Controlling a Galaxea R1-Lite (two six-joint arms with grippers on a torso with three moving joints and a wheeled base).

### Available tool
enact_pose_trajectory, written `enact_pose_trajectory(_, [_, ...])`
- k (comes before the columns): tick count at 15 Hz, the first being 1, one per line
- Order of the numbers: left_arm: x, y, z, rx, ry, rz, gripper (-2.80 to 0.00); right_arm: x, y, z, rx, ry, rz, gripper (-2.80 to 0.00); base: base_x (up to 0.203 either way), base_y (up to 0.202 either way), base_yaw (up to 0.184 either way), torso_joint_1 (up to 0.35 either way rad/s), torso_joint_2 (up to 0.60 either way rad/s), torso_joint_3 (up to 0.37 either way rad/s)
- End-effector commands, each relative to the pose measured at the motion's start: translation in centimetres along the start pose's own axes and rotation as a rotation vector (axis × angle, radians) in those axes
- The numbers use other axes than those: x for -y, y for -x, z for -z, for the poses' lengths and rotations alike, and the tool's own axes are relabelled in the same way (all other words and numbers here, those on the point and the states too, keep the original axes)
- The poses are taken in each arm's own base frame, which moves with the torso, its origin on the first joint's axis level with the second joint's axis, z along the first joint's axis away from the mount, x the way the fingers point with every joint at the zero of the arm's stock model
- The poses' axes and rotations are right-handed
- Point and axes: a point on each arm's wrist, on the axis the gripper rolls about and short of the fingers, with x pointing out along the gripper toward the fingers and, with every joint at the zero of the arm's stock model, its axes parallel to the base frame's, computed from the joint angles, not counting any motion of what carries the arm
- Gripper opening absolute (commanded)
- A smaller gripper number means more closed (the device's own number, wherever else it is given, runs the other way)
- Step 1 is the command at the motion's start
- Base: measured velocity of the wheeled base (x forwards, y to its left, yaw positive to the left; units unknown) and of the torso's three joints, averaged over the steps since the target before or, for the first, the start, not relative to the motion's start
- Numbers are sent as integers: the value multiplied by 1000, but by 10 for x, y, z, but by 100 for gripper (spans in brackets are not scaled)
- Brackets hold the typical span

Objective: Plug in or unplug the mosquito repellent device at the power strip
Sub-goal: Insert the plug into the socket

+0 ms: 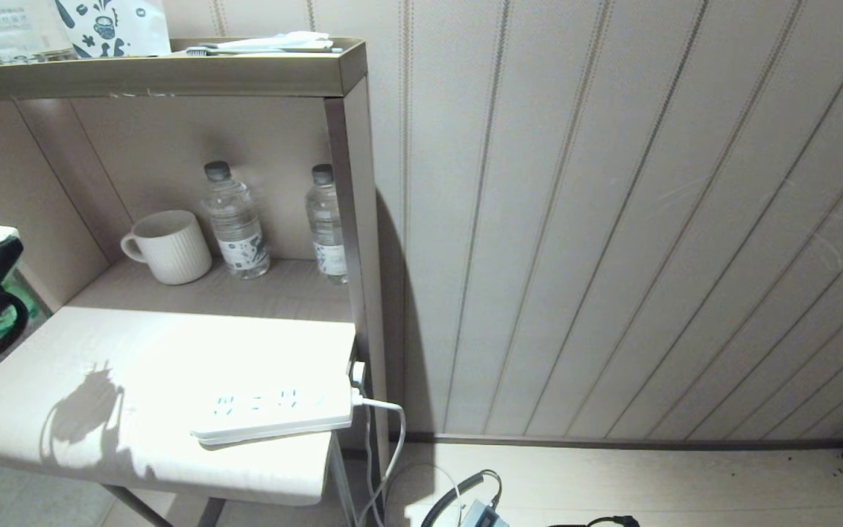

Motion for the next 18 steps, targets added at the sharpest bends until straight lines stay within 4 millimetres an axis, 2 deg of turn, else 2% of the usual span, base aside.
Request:
enact_pose_trajectory(1, [-5, 27, -28, -99, -25, 10, -280, 0, 0, 0, 0, 0, 0, -280, 0, 0, 0, 0, 0, 0])
enact_pose_trajectory(4, [1, 52, -54, -248, -58, 113, -280, 0, 0, 0, 0, 0, 0, -280, 0, 0, 0, 0, 0, 0])
enact_pose_trajectory(8, [12, 67, -64, -532, -113, 278, -280, 0, 0, 0, 0, 0, 0, -280, 0, 0, 0, 0, 0, 0])
enact_pose_trajectory(10, [21, 61, -73, -670, -83, 332, -280, 0, 0, 0, 0, 0, 0, -280, 0, 0, 0, 0, 0, 0])
enact_pose_trajectory(14, [46, 32, -84, -971, -14, 340, -280, 0, 0, 0, 0, 0, 0, -280, 0, 0, 0, 0, 0, 0])
enact_pose_trajectory(16, [58, 17, -83, -1095, 4, 344, -280, 0, 0, 0, 0, 0, 0, -280, 0, 0, 0, 0, 0, 0])
enact_pose_trajectory(18, [72, 1, -71, -1223, -1, 347, -280, 0, 0, 0, 0, 0, 0, -280, 0, 0, 0, 0, 0, 0])
